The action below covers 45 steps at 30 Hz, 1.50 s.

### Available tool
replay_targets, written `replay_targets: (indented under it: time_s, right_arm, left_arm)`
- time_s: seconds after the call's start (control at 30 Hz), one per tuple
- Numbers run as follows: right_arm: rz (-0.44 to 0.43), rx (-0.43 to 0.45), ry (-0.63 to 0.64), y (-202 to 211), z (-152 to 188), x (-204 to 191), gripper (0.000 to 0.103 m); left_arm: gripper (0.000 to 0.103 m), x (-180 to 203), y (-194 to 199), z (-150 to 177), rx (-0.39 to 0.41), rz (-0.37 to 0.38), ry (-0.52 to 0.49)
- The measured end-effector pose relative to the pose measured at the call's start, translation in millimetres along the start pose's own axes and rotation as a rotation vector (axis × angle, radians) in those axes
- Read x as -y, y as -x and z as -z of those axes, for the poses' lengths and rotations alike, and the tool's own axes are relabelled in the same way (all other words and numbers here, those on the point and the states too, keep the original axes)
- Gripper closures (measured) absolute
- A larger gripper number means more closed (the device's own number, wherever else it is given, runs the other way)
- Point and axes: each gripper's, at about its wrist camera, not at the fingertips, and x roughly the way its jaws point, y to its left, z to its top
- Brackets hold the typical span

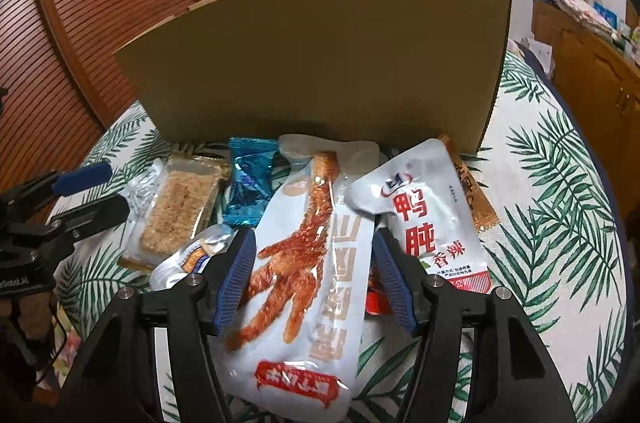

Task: Organize snacks
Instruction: 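Move both tools back to the snack pile beside the box, then grasp the sesame bar with the left tool while the right tool grasps the chicken-feet pack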

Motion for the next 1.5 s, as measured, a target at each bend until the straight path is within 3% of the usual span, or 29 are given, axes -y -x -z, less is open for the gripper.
replay_targets:
  time_s: [0.5, 0.7, 1.07, 1.5]
  right_arm:
    - [0.006, -0.018, 0.033, -15.3, -5.3, -6.1, 0.038]
    - [-0.007, -0.009, 0.020, -13.6, -4.1, -2.2, 0.038]
    - [-0.023, 0.000, 0.009, -10.4, -2.3, 1.5, 0.038]
    - [-0.019, -0.003, 0.014, -8.7, -2.9, 2.9, 0.037]
  left_arm:
    - [0.030, 16.6, -35.1, -7.9, -0.087, 0.021, 0.014]
    - [0.030, 29.5, -46.3, -10.0, -0.098, -0.076, -0.044]
    - [0.017, 34.0, -54.9, -7.7, -0.079, -0.140, -0.053]
    - [0.017, 32.9, -37.4, -5.9, -0.047, -0.117, -0.067]
